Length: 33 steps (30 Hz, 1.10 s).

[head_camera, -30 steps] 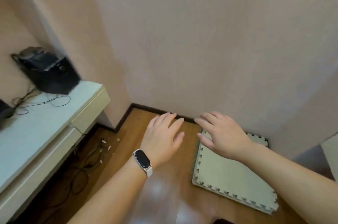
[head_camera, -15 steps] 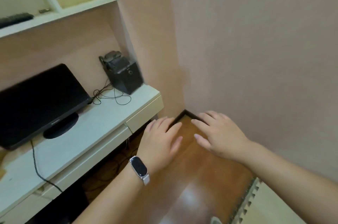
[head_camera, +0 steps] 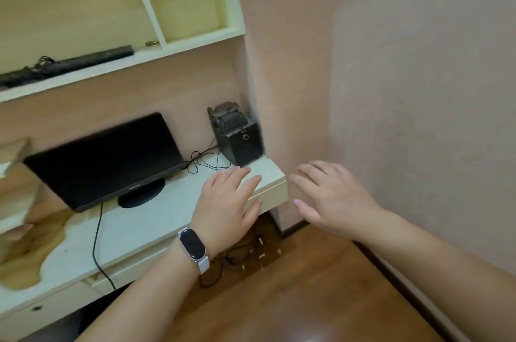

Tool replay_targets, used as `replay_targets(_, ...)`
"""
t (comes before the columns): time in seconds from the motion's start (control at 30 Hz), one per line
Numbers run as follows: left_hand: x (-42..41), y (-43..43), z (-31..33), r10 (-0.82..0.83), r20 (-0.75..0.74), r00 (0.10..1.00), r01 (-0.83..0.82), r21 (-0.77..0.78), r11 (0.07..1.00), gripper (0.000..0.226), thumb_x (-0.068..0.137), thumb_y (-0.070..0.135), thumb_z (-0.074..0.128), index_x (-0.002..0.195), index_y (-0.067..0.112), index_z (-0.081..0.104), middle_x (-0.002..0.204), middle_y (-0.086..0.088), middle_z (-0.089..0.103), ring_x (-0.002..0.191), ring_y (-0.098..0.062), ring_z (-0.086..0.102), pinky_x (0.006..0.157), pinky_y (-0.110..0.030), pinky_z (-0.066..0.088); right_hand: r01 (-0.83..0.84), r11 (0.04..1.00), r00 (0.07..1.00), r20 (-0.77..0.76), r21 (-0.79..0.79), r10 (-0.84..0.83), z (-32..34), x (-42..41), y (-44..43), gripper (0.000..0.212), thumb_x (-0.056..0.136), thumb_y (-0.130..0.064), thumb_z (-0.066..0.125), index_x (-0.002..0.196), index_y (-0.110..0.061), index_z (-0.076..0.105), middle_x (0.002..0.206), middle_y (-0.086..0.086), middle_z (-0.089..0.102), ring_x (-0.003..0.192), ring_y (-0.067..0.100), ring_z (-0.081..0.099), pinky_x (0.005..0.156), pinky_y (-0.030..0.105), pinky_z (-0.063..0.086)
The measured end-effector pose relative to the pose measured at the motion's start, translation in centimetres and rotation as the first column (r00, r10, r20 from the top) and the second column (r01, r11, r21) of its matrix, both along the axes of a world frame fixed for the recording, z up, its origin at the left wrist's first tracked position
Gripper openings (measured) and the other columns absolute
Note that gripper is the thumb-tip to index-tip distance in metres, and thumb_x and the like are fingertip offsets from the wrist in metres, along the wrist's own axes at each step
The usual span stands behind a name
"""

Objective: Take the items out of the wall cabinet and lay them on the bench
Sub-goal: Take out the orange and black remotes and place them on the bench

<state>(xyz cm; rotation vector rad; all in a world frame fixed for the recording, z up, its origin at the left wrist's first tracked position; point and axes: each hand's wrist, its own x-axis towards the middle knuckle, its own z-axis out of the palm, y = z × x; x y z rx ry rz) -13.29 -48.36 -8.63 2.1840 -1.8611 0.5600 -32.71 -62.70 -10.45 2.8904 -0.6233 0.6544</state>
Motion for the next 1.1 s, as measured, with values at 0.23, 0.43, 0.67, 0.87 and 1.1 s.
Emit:
replay_targets(0.23, 5.5, -3.3, 1.2, 0.048, -0.019, 0.999, -0.049, -0.065, 0.997, 0.046, 0.092, 0.048, 0.040, 0.126, 0.024, 0.060, 0.129, 0.000, 0.061, 0.121, -0.022, 0.054, 0.101, -0.041, 0.041, -0.042, 0.997, 0.999, -0.029, -0.057, 0.040, 2.4, 6.4, -3.7, 0.049, 0.090, -0.048, 0.043, 0.125, -0.018, 0.061, 0.124, 0.006, 0.064, 0.114, 0.028, 0.057, 0.094, 0.040, 0.045)
replay_targets(0.43, 13.9, -8.0, 2.7, 0.006, 0.013, 1.000, -0.004, -0.167, 0.986, 0.042, 0.091, 0.043, 0.050, 0.126, 0.022, 0.062, 0.128, 0.000, 0.061, 0.121, -0.021, 0.052, 0.102, -0.040, 0.038, -0.026, 0.988, 1.000, -0.008, -0.154, 0.025, 5.0, 14.1, -7.8, 0.048, 0.090, -0.049, 0.045, 0.125, -0.019, 0.062, 0.126, 0.003, 0.063, 0.118, 0.027, 0.054, 0.097, 0.039, 0.041)
replay_targets(0.67, 24.8, -13.5, 7.0, -0.053, 0.075, 0.996, 0.075, -0.329, 0.941, 0.040, 0.087, 0.039, 0.055, 0.119, 0.017, 0.065, 0.122, -0.004, 0.063, 0.116, -0.027, 0.055, 0.098, -0.041, 0.040, -0.030, 0.951, 0.992, 0.108, -0.309, 0.067, 10.0, 24.6, -12.4, 0.045, 0.087, -0.045, 0.050, 0.116, -0.014, 0.065, 0.119, 0.009, 0.065, 0.110, 0.034, 0.058, 0.089, 0.042, 0.046)
replay_targets(0.87, 31.1, -18.2, 10.7, -0.081, 0.120, 0.989, 0.122, -0.383, 0.916, 0.041, 0.087, 0.040, 0.055, 0.119, 0.017, 0.065, 0.124, -0.006, 0.063, 0.116, -0.028, 0.055, 0.098, -0.043, 0.040, 0.029, 0.933, 0.993, 0.114, -0.360, 0.014, 13.3, 30.6, -16.1, 0.048, 0.088, -0.046, 0.048, 0.120, -0.015, 0.064, 0.122, 0.010, 0.064, 0.113, 0.035, 0.057, 0.089, 0.044, 0.046)
replay_targets(1.1, 34.8, -22.5, 15.8, -0.094, 0.176, 0.980, 0.167, -0.467, 0.869, 0.041, 0.086, 0.040, 0.052, 0.117, 0.017, 0.065, 0.120, -0.005, 0.063, 0.110, -0.026, 0.056, 0.092, -0.038, 0.037, 0.063, 0.918, 0.990, 0.142, -0.392, -0.007, 17.4, 34.6, -20.2, 0.048, 0.088, -0.047, 0.048, 0.122, -0.015, 0.062, 0.124, 0.009, 0.063, 0.114, 0.034, 0.057, 0.090, 0.044, 0.047)
